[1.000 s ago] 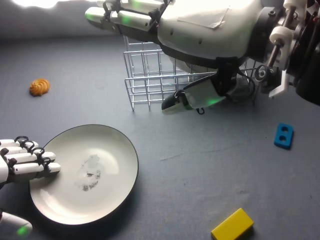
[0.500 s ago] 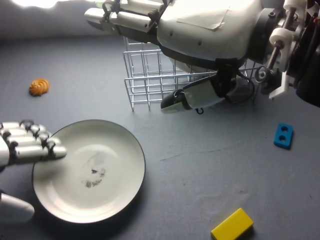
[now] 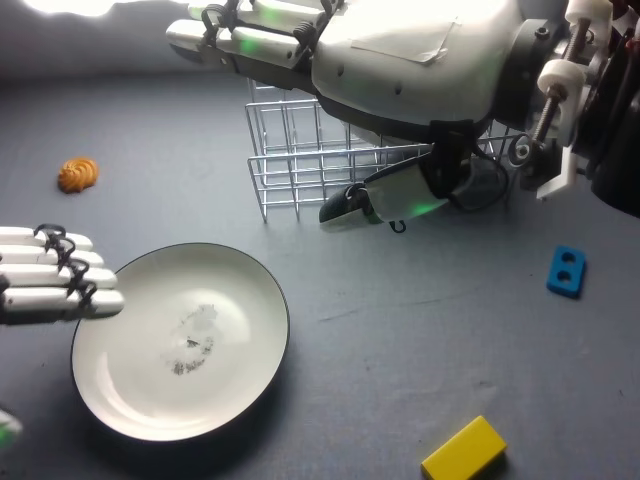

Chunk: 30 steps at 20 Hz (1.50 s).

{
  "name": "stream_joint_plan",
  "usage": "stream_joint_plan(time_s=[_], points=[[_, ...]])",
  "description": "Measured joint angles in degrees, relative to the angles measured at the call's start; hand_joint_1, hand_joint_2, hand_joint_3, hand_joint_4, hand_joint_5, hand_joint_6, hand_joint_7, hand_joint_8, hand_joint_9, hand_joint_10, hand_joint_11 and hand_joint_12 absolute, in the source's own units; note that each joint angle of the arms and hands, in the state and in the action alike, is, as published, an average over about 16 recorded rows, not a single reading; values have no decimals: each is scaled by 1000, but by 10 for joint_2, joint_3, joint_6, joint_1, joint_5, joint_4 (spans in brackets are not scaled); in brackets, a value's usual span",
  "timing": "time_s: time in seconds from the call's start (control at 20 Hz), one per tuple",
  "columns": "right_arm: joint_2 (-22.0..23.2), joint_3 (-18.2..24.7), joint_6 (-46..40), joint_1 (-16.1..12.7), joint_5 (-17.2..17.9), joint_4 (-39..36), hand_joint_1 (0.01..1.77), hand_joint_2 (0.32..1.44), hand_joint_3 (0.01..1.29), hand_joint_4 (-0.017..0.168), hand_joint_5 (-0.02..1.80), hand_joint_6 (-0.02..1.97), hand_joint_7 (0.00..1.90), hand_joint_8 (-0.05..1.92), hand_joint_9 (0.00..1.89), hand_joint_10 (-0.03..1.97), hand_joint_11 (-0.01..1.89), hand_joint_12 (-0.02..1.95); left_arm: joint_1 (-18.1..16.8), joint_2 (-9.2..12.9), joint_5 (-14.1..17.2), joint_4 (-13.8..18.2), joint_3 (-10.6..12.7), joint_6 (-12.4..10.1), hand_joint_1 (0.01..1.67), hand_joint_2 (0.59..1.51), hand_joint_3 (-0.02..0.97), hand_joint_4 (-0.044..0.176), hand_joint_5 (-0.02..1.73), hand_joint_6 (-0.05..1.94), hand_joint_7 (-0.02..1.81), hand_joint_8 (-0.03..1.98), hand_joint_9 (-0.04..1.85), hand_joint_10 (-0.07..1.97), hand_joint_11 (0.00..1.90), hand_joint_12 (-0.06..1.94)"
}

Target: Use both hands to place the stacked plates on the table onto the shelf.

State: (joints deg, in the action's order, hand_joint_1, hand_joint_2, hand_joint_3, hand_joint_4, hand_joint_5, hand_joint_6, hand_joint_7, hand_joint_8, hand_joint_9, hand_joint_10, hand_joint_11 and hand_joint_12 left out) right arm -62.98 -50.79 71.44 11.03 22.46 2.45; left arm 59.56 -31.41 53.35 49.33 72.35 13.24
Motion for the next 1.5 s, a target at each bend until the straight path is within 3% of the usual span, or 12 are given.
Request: stream_joint_plan(time_s=[0.3, 0.6, 1.1, 1.5], points=[[0, 2, 0, 0, 0, -2, 997, 862, 13, 3, 20, 19, 12, 16, 21, -13, 21, 24, 10, -4, 22, 41, 15, 2, 15, 1156, 16, 1, 22, 19, 28, 7, 21, 7, 16, 8], [0, 5, 0, 1, 0, -4, 990, 859, 13, 3, 21, 19, 11, 16, 22, -13, 21, 23, 19, -9, 20, 62, 11, 4, 15, 1156, 15, 1, 18, 19, 24, 7, 20, 7, 16, 8], [1, 11, 0, 5, 1, -9, 983, 869, 13, 3, 21, 19, 11, 16, 23, -14, 21, 23, 31, -13, -5, 55, -20, 6, 14, 1156, 15, -1, 16, 19, 24, 7, 20, 6, 14, -6], [3, 18, 0, 9, 2, -17, 979, 886, 13, 3, 20, 18, 12, 17, 23, -14, 20, 23, 60, -14, -30, 19, -47, 9, 14, 1159, 15, -3, 14, 7, 24, 6, 18, 4, 12, -21]])
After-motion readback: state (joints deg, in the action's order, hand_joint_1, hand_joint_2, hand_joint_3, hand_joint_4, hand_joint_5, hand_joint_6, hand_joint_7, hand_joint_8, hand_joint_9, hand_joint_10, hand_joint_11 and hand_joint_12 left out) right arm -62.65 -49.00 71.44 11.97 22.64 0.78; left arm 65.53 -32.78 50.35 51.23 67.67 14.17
